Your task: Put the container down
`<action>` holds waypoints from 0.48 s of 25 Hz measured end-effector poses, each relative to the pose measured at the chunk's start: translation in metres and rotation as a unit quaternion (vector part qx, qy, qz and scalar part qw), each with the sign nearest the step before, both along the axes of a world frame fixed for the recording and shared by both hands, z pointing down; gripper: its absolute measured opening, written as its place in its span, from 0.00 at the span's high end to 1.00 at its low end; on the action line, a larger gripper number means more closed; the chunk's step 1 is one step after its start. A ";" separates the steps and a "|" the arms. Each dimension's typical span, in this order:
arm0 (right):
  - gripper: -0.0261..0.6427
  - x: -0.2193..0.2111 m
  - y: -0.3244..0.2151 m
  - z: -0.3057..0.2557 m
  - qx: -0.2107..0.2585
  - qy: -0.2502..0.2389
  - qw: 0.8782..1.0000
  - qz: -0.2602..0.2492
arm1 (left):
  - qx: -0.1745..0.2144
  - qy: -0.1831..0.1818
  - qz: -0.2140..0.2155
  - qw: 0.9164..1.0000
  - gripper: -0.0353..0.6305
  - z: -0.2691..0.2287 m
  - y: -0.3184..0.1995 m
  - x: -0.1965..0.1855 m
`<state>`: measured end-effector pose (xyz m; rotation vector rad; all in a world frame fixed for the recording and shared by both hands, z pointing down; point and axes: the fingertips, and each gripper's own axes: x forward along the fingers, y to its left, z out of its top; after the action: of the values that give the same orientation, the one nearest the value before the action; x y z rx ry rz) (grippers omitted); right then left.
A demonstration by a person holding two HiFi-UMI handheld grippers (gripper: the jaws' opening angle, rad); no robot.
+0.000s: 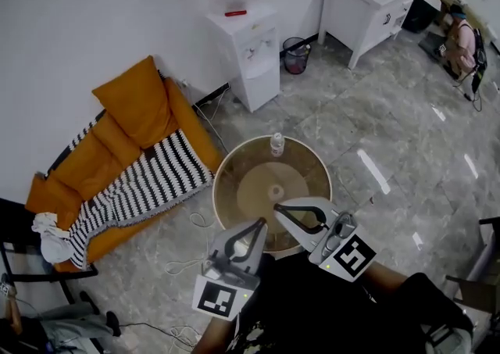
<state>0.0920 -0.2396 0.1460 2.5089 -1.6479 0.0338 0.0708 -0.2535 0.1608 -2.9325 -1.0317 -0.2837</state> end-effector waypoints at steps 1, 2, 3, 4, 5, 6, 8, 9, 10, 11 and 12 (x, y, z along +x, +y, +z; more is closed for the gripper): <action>0.97 -0.001 0.005 -0.001 -0.003 0.004 1.000 -0.004 | 0.003 0.003 -0.004 1.000 0.93 -0.001 0.004 -0.001; 0.97 -0.002 0.011 -0.001 -0.006 0.008 1.000 -0.007 | 0.005 0.005 -0.009 1.000 0.93 -0.002 0.008 -0.002; 0.97 -0.002 0.015 -0.001 -0.009 0.012 1.000 -0.009 | 0.006 0.006 -0.014 1.000 0.93 -0.003 0.012 -0.003; 0.97 -0.001 0.020 -0.001 -0.011 0.013 1.000 -0.012 | 0.006 0.004 -0.020 1.000 0.93 -0.002 0.016 -0.003; 0.97 -0.001 0.024 0.000 -0.012 0.011 1.000 -0.015 | 0.007 0.002 -0.027 1.000 0.93 -0.001 0.019 -0.003; 0.97 -0.001 0.027 0.001 -0.011 0.007 1.000 -0.019 | 0.008 0.001 -0.032 0.999 0.93 -0.001 0.022 -0.004; 0.97 -0.002 0.033 0.002 -0.007 0.004 1.000 -0.026 | 0.011 0.002 -0.041 0.999 0.93 0.000 0.026 -0.005; 0.97 -0.001 0.035 0.002 -0.004 0.004 1.000 -0.028 | 0.012 0.001 -0.047 0.999 0.93 0.001 0.028 -0.005; 0.97 0.000 0.038 0.003 -0.002 0.004 1.000 -0.030 | 0.012 -0.002 -0.054 0.998 0.93 0.003 0.030 -0.005; 0.97 0.001 0.040 0.004 -0.002 0.002 0.999 -0.033 | 0.012 -0.005 -0.061 0.998 0.93 0.005 0.031 -0.004; 0.97 0.003 0.044 0.005 -0.004 0.000 0.999 -0.036 | 0.011 -0.007 -0.068 0.998 0.93 0.006 0.032 -0.003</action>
<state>0.0948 -0.1961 0.1513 2.4410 -1.7342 0.0326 0.0679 -0.2211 0.1668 -2.9908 -0.8249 -0.3159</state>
